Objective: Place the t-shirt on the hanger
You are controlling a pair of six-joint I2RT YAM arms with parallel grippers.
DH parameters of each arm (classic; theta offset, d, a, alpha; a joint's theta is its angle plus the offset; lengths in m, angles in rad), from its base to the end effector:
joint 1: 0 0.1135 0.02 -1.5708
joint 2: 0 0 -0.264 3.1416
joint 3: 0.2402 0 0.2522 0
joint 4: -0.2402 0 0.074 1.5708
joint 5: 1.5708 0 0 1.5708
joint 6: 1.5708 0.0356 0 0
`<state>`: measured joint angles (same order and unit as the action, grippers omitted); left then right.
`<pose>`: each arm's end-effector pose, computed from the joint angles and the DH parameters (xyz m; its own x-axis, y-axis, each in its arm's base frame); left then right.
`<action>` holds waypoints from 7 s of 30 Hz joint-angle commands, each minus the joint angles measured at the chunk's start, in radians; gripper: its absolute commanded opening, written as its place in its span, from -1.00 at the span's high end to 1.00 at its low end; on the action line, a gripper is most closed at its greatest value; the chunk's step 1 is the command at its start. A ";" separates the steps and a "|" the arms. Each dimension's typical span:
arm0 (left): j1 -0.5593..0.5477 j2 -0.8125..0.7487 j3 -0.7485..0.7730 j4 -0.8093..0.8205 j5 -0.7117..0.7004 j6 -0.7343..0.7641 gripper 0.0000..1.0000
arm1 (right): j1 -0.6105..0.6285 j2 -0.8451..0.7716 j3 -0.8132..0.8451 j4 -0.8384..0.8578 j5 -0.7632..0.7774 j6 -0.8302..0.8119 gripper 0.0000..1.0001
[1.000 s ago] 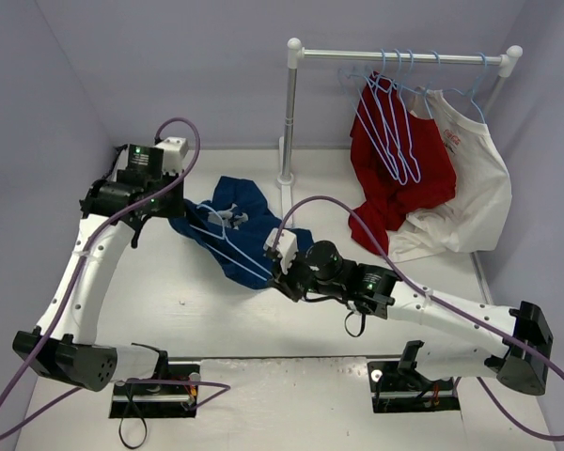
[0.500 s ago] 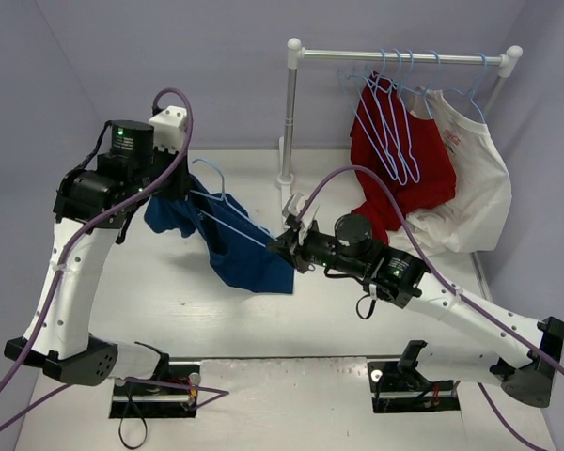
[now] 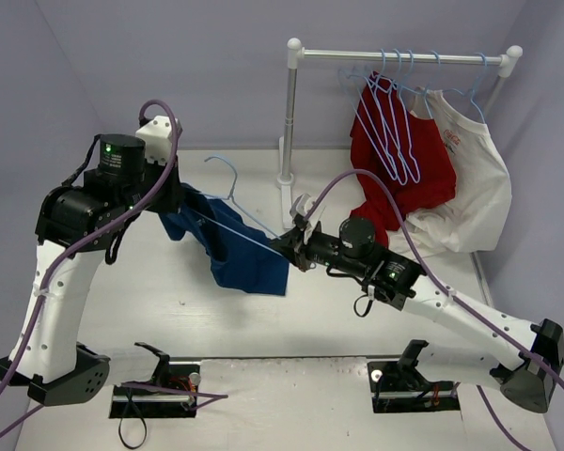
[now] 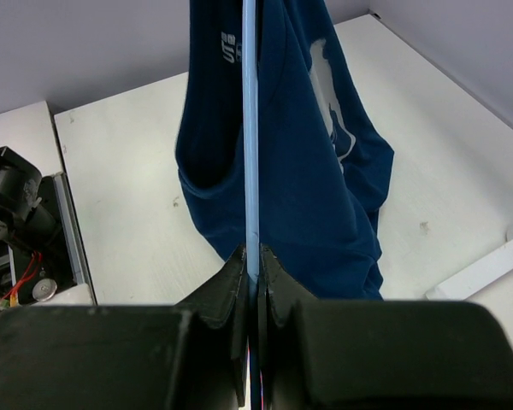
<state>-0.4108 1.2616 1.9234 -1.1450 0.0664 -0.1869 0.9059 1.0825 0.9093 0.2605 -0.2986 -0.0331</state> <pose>0.1760 -0.0792 0.5120 -0.5026 0.0167 -0.8644 0.3653 0.9103 -0.1948 0.1493 0.2075 0.3730 0.0846 0.0567 -0.9948 -0.9307 0.3611 -0.0586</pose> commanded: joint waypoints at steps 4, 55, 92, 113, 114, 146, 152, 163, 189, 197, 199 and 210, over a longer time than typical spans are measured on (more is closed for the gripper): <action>-0.002 0.029 0.059 -0.039 -0.215 -0.023 1.00 | -0.010 -0.104 -0.068 0.129 0.056 0.015 1.00; -0.327 0.270 0.566 -0.033 -0.023 0.081 1.00 | -0.079 0.020 0.127 0.325 -0.170 0.031 1.00; -0.195 -0.084 0.045 0.162 -0.056 0.588 -0.26 | -0.131 0.008 -0.005 0.393 -0.279 0.088 1.00; 0.099 -0.093 -0.139 0.176 0.520 0.833 -0.26 | -0.131 0.008 0.000 0.322 -0.401 0.079 1.00; 0.101 -0.090 -0.138 0.176 0.536 0.835 -0.26 | -0.130 0.008 0.000 0.322 -0.407 0.078 1.00; 0.124 -0.318 -0.471 0.412 0.445 0.726 1.00 | -0.154 0.019 0.074 0.108 -0.093 0.083 -0.27; 0.122 -0.412 -0.604 0.553 0.371 0.660 1.00 | -0.154 -0.056 0.029 0.047 0.155 0.215 -0.41; 0.121 -0.567 -0.855 0.658 0.339 0.619 1.00 | -0.030 -0.019 -0.103 0.037 0.402 0.627 -0.41; 0.115 -0.659 -0.831 0.512 0.497 0.590 1.00 | 0.143 0.251 -0.172 0.393 0.527 0.979 -0.21; 0.114 -0.626 -0.790 0.502 0.530 0.595 1.00 | 0.145 0.309 -0.160 0.401 0.498 1.031 -0.22; 0.113 -0.622 -0.790 0.501 0.537 0.596 1.00 | 0.145 0.328 -0.156 0.402 0.483 1.040 -0.22; 0.113 -0.613 -0.775 0.487 0.538 0.607 1.00 | 0.145 0.389 -0.150 0.453 0.312 1.047 0.15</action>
<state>-0.2935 0.6331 1.0941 -0.7185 0.5762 0.4107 1.0424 1.4713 0.7216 0.6043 0.0879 1.0048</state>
